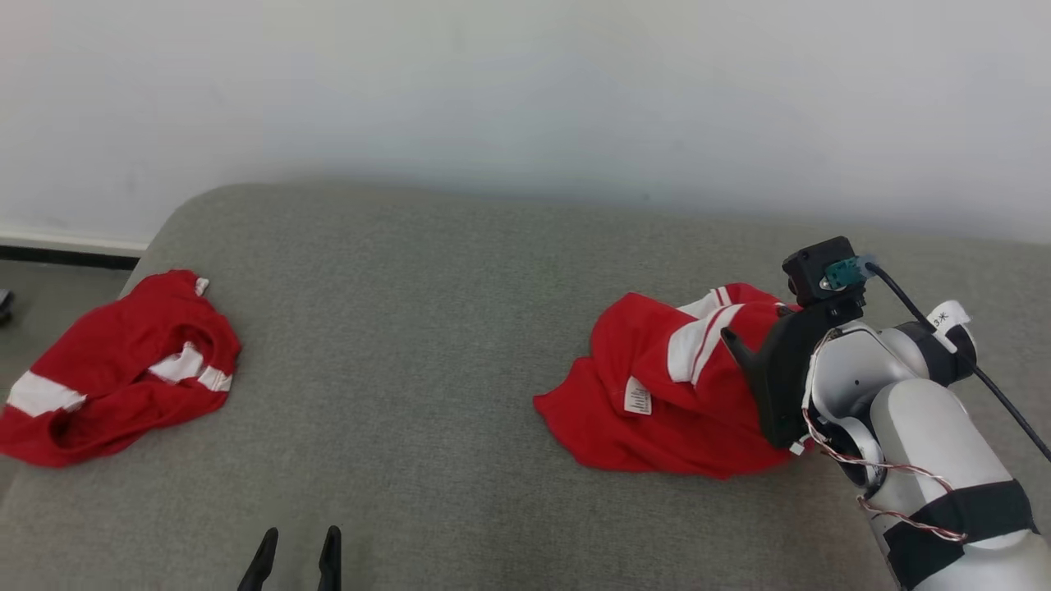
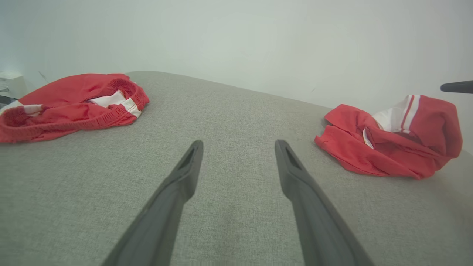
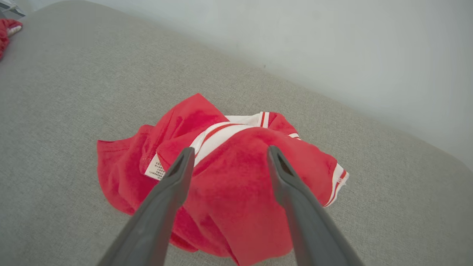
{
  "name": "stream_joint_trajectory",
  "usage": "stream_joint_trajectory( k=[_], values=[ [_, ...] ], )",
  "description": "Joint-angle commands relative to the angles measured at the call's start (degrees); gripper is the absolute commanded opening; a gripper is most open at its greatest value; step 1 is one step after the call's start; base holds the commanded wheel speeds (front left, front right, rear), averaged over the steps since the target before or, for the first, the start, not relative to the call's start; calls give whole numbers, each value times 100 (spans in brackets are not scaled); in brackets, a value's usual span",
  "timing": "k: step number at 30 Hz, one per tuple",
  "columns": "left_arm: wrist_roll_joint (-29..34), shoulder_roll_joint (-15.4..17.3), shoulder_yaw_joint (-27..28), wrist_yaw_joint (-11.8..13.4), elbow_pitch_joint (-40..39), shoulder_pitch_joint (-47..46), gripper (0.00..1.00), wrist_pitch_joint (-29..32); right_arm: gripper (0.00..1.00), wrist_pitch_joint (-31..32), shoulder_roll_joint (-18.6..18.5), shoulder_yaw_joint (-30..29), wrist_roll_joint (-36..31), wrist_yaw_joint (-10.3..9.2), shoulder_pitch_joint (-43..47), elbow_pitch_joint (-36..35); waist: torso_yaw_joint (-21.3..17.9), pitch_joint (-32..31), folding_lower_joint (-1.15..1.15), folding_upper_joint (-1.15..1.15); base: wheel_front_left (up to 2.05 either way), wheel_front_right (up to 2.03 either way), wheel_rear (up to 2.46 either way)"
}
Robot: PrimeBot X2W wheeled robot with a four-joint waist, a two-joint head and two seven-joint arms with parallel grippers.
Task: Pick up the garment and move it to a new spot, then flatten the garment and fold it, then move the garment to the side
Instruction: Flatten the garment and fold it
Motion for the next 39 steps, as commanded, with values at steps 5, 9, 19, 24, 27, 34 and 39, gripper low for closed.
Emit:
stream_joint_trajectory(
  k=[5,9,19,24,27,34,39],
  values=[
    [60,-51,-20,10,-51,-67,100,-19,100,175,-4,-74,-397,-12,-207,432,536,316,-1,0,0,0,0],
    [58,-79,-20,10,-50,-80,100,-19,100,221,-98,-70,-601,-12,-260,703,655,364,-1,0,0,0,0],
    [80,-81,37,10,-26,12,100,-19,0,238,-332,-89,-839,-12,-153,1027,725,275,-1,0,0,0,0],
    [78,-50,80,10,-9,119,100,-19,0,4,-273,-7,-727,-12,-247,811,649,137,-1,0,0,0,0],
    [83,-63,152,10,-10,171,100,-19,0,-129,-200,184,-572,-12,-390,624,552,71,-1,0,0,0,0],
    [112,-30,274,10,-24,288,100,-19,0,-640,-219,1103,114,-12,-1095,-10,353,-114,-1,0,0,0,0],
    [97,-20,265,10,-19,306,100,-19,0,-987,-287,1708,607,-12,-1839,-332,332,-229,-1,0,0,0,0]
  ],
)
